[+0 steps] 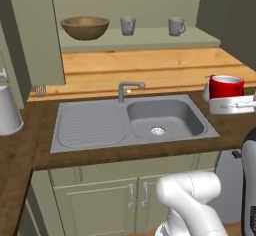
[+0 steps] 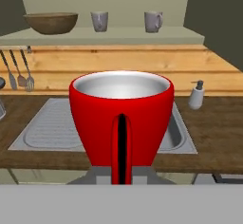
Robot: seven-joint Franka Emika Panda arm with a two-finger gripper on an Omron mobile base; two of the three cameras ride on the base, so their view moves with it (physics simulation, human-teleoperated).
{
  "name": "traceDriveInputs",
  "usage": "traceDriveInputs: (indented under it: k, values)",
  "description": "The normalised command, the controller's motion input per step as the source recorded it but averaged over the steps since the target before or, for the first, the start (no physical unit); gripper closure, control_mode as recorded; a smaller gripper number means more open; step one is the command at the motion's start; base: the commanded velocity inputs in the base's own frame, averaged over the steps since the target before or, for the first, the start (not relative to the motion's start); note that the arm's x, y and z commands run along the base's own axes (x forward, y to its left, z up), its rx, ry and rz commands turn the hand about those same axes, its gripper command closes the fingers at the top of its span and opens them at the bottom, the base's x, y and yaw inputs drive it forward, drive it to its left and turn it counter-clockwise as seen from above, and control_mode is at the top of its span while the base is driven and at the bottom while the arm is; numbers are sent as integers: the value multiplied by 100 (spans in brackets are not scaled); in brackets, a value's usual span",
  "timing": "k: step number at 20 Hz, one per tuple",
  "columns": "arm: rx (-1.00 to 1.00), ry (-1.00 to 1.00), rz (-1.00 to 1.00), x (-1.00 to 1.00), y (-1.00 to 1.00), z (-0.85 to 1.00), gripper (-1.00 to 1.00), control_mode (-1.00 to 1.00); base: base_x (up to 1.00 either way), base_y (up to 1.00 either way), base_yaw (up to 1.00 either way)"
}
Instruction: Gather all objects into one cabinet and sort the glasses and bowls to opposite sides.
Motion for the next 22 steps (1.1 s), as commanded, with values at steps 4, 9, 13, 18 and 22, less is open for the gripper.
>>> traceDriveInputs:
  k: [4,9,13,18,22]
  values:
    - [0,0,0,0,0,0,100,100,73,1,0]
    - [0,0,0,0,0,0,100,100,62,4,-11]
    - [0,0,0,0,0,0,100,100,20,0,-26]
    - [0,0,0,0,0,0,100,100,13,0,-16]
    - [0,1,-1,22,-2,5,100,-100,4,0,-1]
